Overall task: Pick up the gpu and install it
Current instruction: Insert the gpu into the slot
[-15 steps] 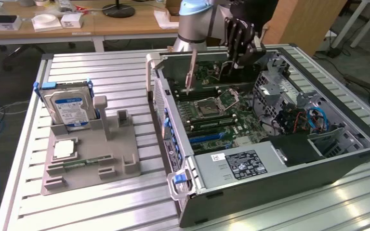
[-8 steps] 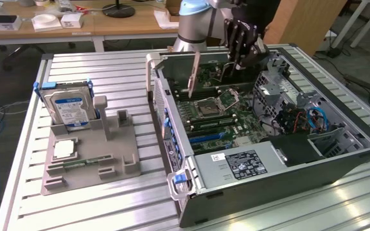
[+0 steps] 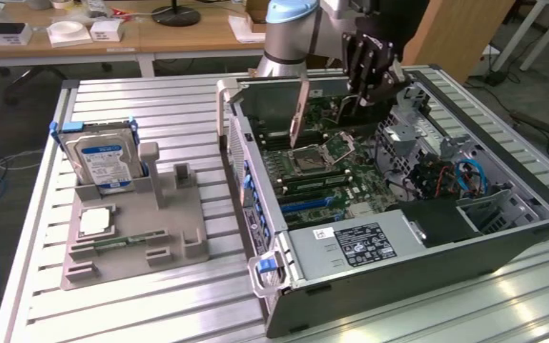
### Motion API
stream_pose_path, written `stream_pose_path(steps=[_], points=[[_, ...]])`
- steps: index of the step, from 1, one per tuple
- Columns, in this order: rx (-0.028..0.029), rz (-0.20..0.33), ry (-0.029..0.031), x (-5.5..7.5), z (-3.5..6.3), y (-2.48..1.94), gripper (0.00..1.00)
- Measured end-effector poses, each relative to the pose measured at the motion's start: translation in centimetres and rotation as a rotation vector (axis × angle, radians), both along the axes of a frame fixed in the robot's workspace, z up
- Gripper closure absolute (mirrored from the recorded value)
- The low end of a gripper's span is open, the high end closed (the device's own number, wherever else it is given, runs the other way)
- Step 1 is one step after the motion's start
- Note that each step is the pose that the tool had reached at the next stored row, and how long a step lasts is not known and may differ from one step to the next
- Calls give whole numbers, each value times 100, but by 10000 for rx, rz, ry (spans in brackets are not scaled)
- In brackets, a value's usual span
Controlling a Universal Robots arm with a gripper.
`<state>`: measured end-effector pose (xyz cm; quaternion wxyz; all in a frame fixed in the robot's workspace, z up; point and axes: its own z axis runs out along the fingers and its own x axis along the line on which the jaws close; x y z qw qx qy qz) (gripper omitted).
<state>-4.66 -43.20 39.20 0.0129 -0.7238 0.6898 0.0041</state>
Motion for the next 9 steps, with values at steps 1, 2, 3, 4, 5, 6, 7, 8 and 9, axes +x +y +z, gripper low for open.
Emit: stream_pose_path(steps=[1,2,3,4,5,6,7,8,9], points=[[0,18,0,0,-17,0,74],[0,40,-1,0,-33,0,74],[1,59,-1,1,-49,0,74],[0,71,-1,1,-62,0,74],[-1,92,-1,1,-79,0,74],[1,112,-2,1,-96,0,74],[1,128,-2,1,-114,-2,74],[0,146,-2,1,-131,-5,74],[1,153,-1,1,-150,-8,74]])
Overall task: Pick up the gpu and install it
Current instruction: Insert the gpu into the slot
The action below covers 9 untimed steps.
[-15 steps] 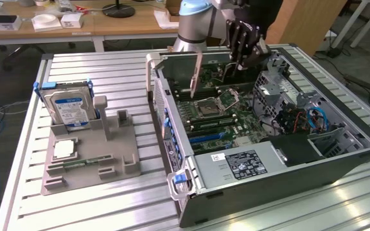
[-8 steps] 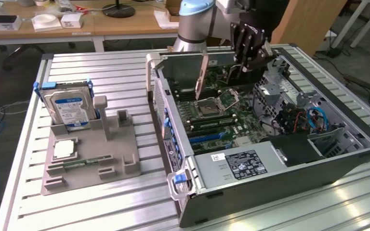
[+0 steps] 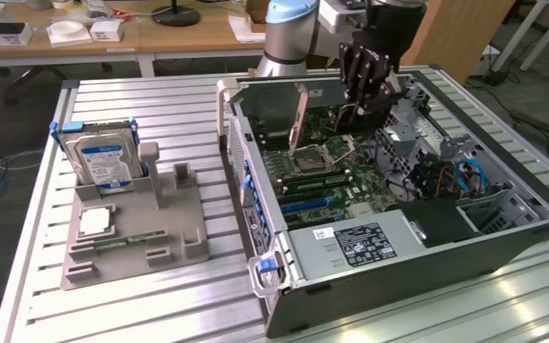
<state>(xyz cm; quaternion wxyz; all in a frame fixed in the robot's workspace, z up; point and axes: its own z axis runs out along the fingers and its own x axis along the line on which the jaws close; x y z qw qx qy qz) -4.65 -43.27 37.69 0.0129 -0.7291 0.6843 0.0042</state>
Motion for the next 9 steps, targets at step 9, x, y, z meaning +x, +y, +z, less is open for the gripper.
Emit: stream_pose_path(steps=[9], points=[[-1,-4,9,-6,-163,18,74]])
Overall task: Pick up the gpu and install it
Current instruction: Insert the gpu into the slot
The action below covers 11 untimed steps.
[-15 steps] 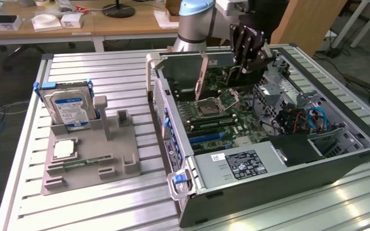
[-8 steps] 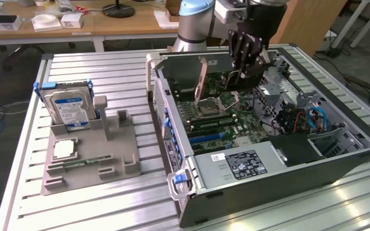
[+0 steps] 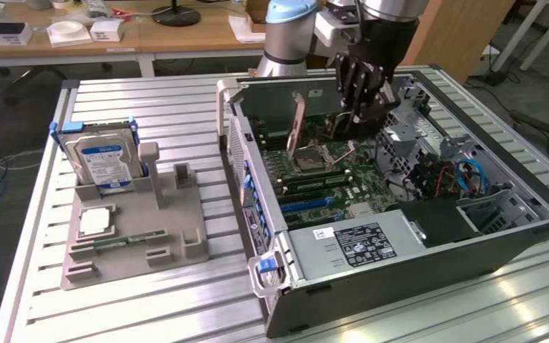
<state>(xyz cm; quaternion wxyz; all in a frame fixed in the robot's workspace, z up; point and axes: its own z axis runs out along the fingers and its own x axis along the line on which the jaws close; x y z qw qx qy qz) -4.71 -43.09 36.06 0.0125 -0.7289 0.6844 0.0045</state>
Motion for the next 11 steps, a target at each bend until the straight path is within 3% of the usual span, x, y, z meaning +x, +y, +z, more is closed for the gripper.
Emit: stream_pose_path(steps=[11], points=[[-29,-308,-2,-75,-201,-5,74]])
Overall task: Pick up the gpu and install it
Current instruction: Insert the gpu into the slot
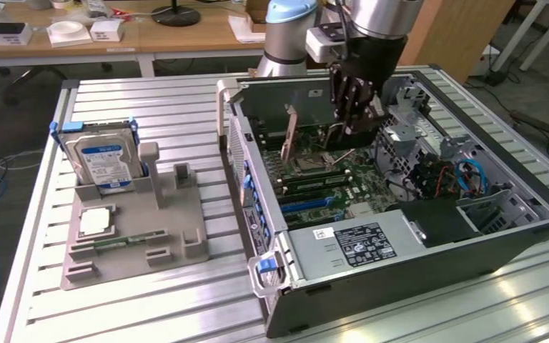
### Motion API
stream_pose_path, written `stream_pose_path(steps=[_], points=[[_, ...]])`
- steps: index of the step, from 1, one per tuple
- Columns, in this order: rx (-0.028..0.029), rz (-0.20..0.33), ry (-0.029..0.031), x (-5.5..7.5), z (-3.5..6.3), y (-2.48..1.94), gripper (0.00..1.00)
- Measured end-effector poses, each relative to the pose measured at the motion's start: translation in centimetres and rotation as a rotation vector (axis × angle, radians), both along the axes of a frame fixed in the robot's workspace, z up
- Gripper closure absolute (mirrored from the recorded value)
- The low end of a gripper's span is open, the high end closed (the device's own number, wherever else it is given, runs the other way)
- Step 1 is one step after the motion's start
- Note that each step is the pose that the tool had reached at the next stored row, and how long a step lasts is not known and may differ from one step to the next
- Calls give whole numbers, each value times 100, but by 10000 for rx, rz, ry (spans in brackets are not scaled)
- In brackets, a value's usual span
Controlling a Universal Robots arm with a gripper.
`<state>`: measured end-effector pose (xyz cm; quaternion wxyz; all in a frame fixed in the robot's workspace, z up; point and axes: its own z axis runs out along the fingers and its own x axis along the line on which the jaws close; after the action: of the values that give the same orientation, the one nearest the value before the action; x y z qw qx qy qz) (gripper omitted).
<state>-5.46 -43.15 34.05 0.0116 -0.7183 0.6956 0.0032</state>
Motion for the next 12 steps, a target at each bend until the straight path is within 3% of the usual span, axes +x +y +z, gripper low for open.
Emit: stream_pose_path(steps=[4,8,12], points=[[0,-28,-1,-11,-72,0,74],[-38,-59,-1,-71,-136,0,74],[-38,-614,1,-75,-166,1,74]])
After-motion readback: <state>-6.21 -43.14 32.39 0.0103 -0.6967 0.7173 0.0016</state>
